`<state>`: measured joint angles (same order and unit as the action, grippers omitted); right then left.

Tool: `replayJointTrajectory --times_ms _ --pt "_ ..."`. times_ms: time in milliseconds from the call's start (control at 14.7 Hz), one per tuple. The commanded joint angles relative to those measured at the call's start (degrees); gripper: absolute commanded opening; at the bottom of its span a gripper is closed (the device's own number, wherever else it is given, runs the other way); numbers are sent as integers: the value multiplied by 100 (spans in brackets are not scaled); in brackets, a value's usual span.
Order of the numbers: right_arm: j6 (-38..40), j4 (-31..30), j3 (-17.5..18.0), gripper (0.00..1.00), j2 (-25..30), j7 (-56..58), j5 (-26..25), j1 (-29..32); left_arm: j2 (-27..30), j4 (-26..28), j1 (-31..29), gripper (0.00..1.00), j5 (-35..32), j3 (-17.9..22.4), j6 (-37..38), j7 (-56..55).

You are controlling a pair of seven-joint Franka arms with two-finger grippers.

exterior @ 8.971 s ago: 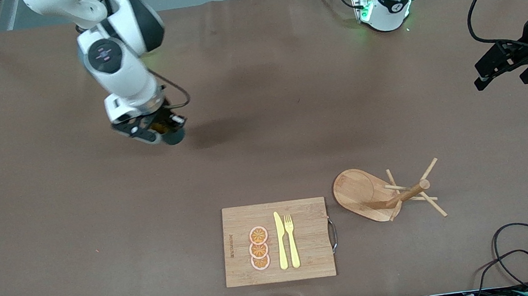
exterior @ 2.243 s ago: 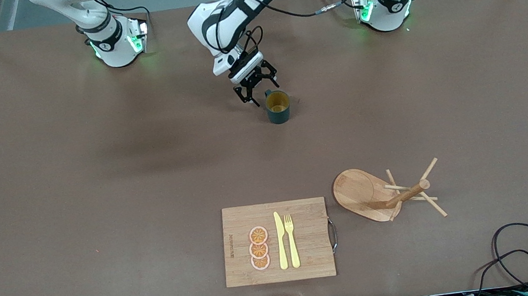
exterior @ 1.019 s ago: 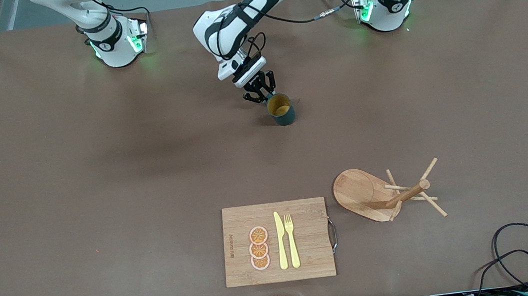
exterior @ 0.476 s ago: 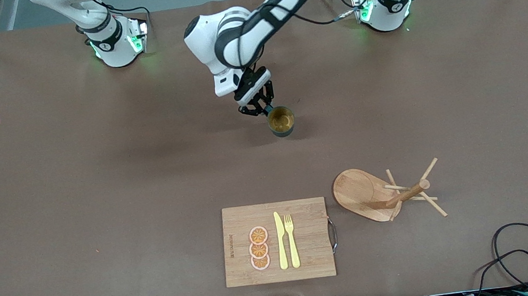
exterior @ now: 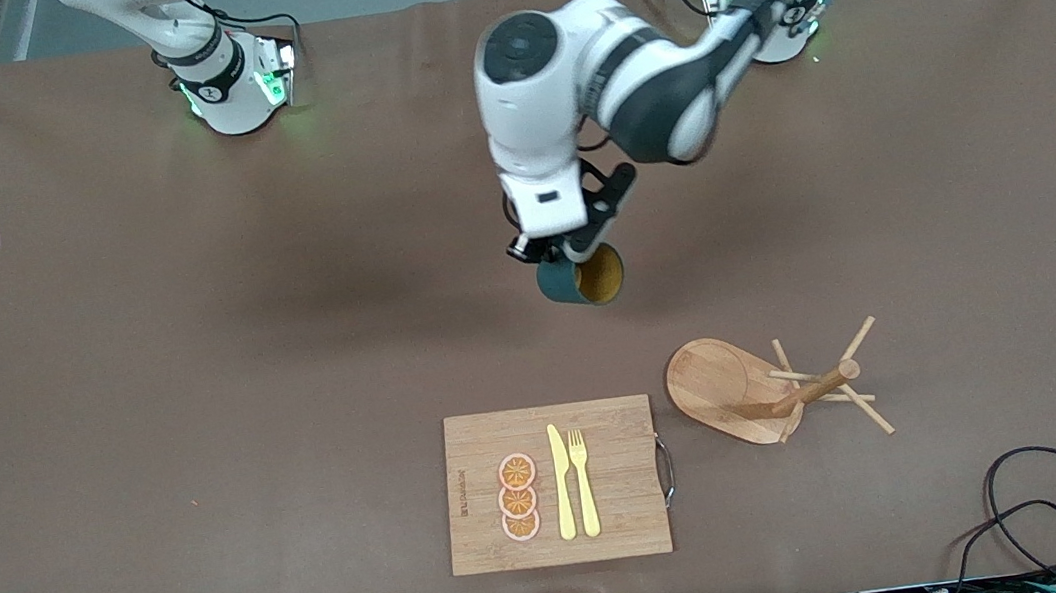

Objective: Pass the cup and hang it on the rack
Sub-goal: 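Carry the mug by its handle with the left gripper to the rack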

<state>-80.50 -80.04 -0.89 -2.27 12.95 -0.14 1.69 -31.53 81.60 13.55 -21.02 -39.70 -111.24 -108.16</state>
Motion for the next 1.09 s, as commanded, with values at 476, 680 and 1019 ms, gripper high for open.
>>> replayJointTrajectory --times_ms 476,680,1019 --pt "60 -2 19 100 95 -30 -48 -2 -257 260 -2663 1 2828 -1461 -1197 1848" --pt "43 -2 19 100 86 -21 -48 -11 -266 375 -3233 1 4118 -1479 -1286 2953" --pt "69 -11 27 100 95 -30 -48 -11 -292 682 -4122 2 5536 -1479 -1103 4608"
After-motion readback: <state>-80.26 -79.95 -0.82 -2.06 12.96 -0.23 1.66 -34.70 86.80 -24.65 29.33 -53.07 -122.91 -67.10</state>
